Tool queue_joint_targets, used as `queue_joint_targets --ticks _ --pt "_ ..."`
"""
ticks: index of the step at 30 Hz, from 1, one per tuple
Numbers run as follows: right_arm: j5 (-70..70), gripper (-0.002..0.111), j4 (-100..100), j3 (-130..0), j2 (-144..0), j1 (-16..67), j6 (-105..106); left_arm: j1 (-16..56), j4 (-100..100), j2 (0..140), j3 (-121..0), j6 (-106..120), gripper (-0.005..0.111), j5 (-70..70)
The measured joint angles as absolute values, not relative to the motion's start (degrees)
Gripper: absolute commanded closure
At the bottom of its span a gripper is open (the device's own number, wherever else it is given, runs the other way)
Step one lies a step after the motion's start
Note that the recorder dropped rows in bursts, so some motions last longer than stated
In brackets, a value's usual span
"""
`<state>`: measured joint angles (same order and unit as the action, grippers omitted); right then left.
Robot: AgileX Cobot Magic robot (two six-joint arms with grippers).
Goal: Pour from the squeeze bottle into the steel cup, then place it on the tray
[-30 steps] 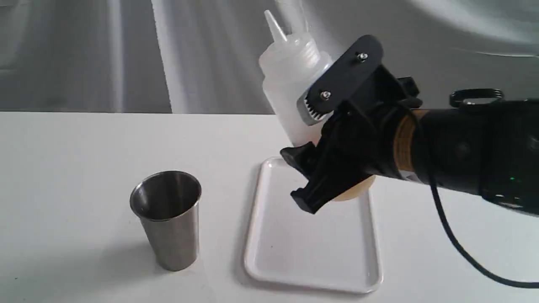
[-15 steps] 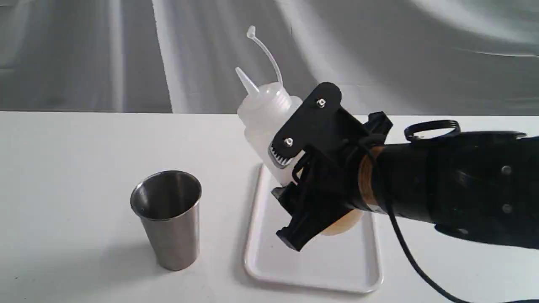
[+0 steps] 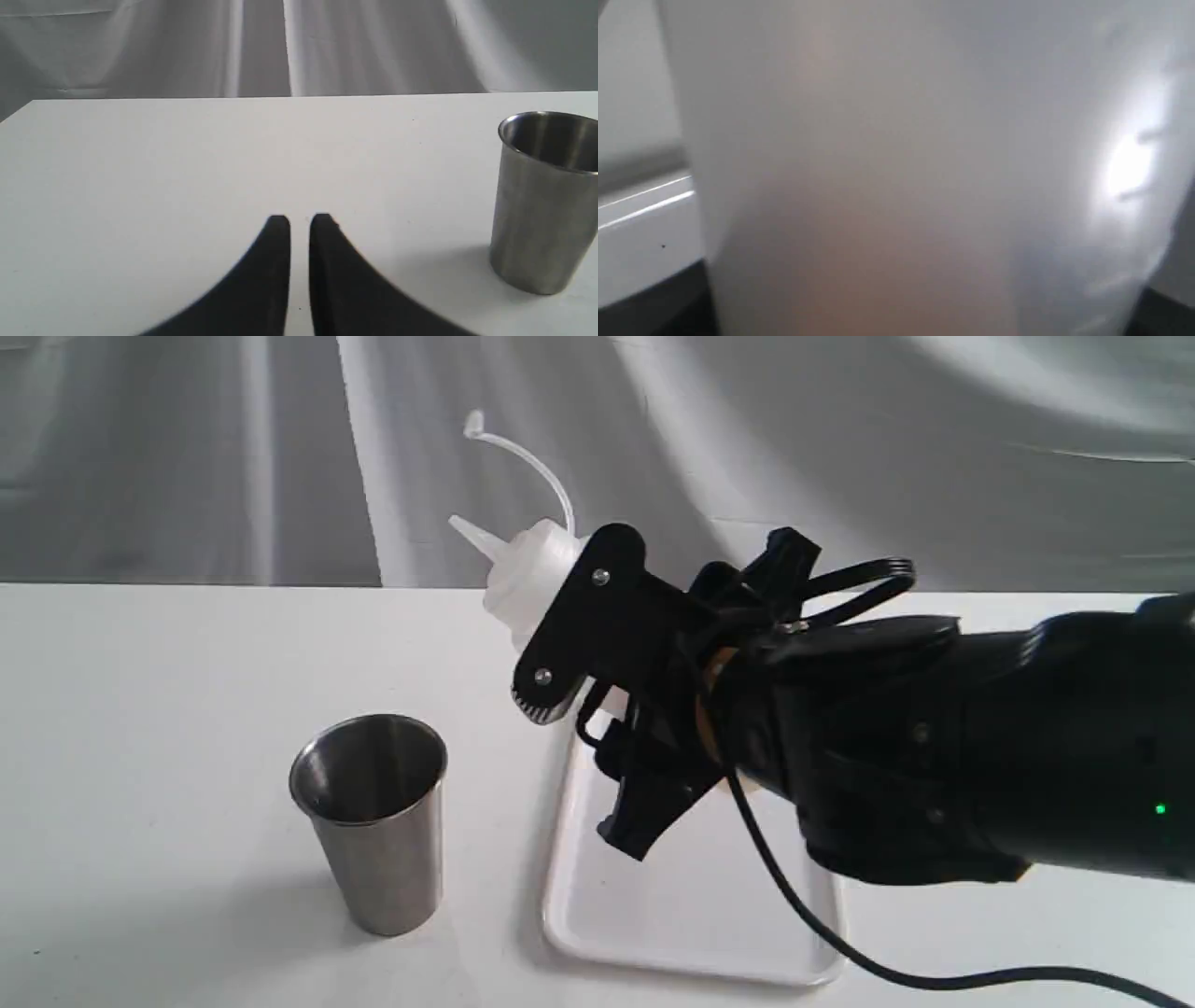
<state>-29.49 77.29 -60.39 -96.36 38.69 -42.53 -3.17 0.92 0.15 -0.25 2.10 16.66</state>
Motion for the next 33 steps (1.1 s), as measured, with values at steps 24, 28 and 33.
queue_joint_targets --ticks 24,28,33 --pt "-39.3 0.097 86.0 -66.1 -103.5 41.7 -31.4 -3.2 0.9 0.1 -0.3 2.1 0.098 16.7" --pt "-39.7 0.097 87.6 -67.5 -104.5 42.0 -29.3 -3.2 0.9 0.1 -0.3 2.1 0.098 16.7" --pt "-40.1 0.097 88.6 -67.5 -106.2 42.6 -25.6 -3.2 0.9 0.1 -0.3 2.1 0.098 16.7"
